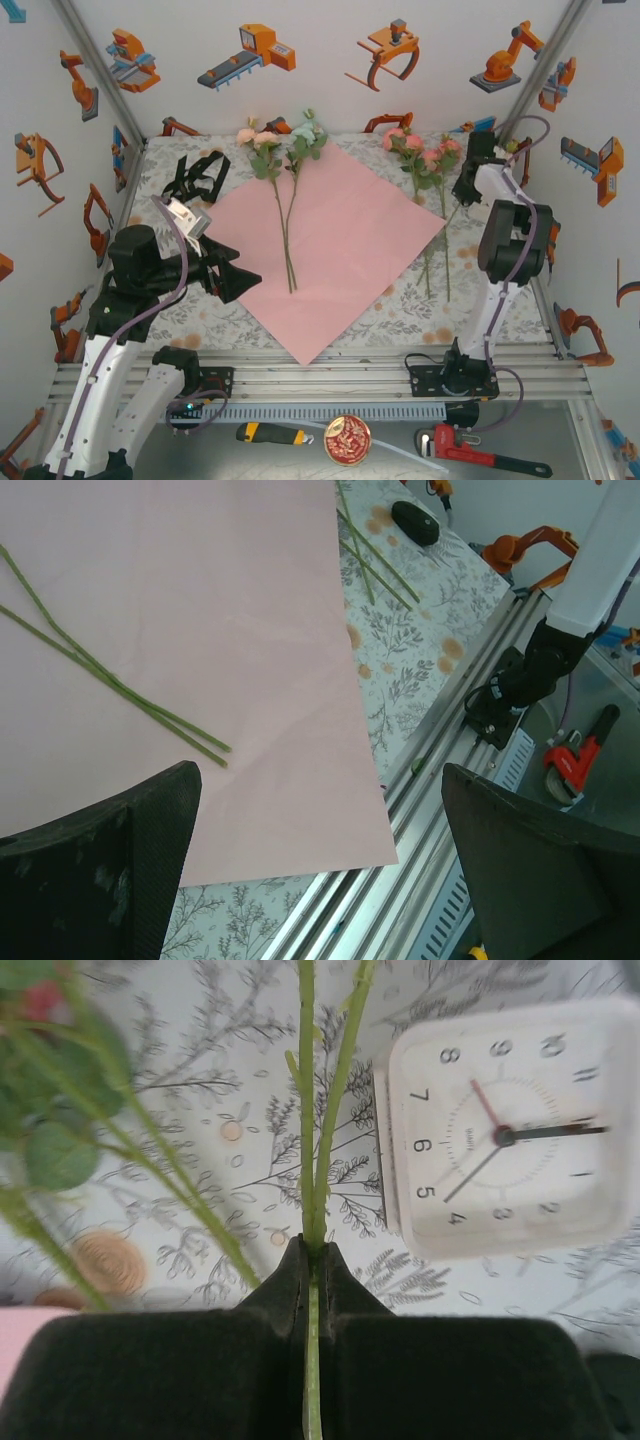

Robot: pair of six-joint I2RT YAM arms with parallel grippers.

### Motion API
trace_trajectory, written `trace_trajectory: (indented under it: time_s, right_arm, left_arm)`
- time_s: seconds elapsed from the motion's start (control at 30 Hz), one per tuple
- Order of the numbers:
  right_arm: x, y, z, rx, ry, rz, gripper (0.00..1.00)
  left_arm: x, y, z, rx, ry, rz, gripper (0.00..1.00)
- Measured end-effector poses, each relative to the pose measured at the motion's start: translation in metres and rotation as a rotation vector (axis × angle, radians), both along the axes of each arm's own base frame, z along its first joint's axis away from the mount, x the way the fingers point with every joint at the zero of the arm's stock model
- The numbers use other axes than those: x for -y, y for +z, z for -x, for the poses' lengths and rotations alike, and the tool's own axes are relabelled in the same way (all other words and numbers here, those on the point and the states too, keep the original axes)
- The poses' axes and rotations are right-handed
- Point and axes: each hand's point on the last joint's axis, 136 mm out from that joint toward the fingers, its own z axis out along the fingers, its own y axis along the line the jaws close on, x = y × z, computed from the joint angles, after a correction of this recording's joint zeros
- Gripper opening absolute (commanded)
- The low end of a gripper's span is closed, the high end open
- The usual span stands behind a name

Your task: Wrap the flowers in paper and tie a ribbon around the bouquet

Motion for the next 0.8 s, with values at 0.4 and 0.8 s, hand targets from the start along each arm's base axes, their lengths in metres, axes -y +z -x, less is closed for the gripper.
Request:
trace_trajectory:
  time_s: [0.4, 0.8]
  right_arm:
    - [-0.086, 0.181, 0.006, 0.401, 0.203, 0.017, 0.0]
    - [-0.311, 0.11, -0.024, 0.308, 0.5, -0.3, 0.0]
  left_arm:
    - [-0.002, 0.0, -0.003, 0.003, 0.019, -0.005, 0.97]
    - [-0.005, 0.0, -0.005, 0.007, 0.037, -0.009, 0.97]
